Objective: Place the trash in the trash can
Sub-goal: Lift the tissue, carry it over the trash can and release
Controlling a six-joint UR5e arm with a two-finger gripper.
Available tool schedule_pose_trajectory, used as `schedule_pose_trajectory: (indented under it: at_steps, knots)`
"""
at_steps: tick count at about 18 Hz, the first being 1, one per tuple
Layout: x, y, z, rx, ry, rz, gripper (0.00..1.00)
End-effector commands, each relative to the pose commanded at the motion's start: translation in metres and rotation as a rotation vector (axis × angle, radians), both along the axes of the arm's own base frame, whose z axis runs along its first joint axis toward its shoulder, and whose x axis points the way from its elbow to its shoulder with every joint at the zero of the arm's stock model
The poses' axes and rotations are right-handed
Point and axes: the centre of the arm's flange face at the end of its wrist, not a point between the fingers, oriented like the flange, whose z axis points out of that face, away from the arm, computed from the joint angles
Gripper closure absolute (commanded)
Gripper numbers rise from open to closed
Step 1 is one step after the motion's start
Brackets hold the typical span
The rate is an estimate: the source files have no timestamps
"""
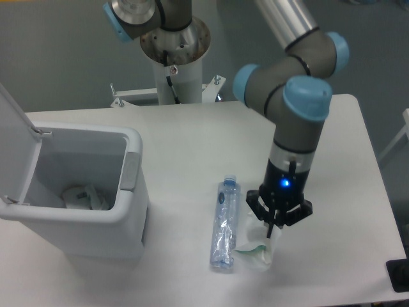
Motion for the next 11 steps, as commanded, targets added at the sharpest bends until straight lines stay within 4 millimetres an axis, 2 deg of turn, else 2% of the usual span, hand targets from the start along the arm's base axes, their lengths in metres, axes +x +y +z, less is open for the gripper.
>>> schedule_pose_trajectory:
  at_steps: [5,6,9,11]
  knots:
    - [0.033,0.000,0.054,0.133,-0.065,0.003,1.00]
    - [0.045,0.001,0.067,0.150,-0.071,0.005,1.00]
    - [0.095,0.017,0.095,0.179,-0.090,-0.026,1.00]
    - [0.130,0.021,0.114,0.198,-0.097,-0.052,1.00]
